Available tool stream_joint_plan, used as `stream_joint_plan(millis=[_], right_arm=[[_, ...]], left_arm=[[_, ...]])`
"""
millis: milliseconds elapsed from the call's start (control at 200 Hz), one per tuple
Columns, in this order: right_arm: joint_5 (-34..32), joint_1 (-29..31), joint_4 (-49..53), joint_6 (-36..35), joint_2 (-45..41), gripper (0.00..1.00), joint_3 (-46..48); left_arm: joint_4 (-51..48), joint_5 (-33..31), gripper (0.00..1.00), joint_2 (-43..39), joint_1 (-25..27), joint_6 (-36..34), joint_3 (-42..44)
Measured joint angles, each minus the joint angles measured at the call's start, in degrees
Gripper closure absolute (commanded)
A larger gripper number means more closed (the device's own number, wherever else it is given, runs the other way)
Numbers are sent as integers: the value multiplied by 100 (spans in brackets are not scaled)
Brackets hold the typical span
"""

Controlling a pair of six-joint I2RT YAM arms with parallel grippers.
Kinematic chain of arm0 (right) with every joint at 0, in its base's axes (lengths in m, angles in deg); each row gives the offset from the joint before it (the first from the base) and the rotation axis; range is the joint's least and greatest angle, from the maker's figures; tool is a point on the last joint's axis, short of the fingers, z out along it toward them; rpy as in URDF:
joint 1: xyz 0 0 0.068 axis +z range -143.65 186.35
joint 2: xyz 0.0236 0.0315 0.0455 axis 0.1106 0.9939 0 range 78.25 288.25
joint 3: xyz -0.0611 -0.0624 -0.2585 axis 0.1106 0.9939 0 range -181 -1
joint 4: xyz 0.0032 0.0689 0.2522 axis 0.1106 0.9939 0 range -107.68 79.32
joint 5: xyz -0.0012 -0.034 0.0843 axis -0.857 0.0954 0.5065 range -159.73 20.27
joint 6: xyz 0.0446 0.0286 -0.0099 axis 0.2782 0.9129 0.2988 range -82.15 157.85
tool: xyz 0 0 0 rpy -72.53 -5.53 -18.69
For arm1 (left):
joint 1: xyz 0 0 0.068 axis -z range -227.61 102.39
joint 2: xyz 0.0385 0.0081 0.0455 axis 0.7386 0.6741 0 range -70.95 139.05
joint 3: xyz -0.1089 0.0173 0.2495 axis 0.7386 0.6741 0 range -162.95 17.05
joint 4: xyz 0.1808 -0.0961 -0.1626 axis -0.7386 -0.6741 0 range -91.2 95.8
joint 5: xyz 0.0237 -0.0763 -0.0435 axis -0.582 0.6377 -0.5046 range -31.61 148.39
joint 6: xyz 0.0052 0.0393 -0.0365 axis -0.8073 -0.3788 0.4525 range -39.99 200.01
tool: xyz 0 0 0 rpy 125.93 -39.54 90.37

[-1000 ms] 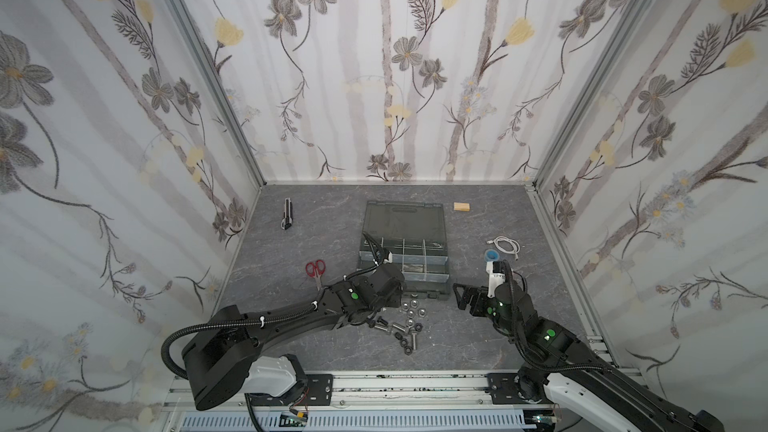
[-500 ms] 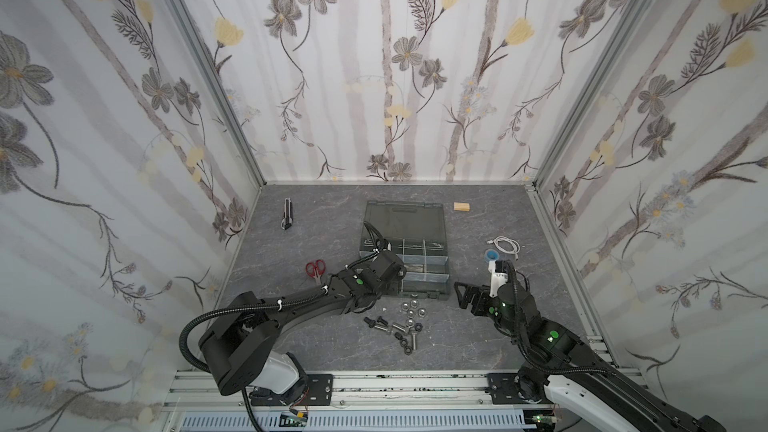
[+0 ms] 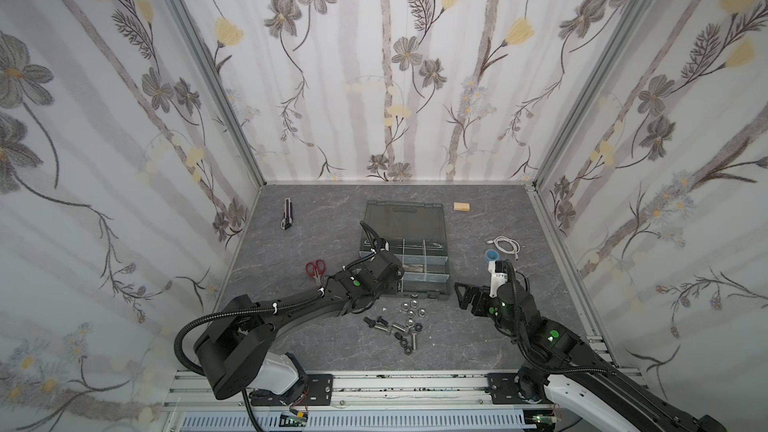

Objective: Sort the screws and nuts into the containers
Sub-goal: 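Carry the wing nut into the nearest compartment and open the left gripper, then raise the left gripper over the box while the right gripper reaches toward the hex nuts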

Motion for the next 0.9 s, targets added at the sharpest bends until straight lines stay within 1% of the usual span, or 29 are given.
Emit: stream_joint_plan(millis=[774,899], right_arm=[[24,11,-33,0,304,0,-22],[28,11,-42,4,369,3,-31]], left_arm=[[85,-146,48,-754,-181,232,584],[90,-173,48,-837,-219,254,673]])
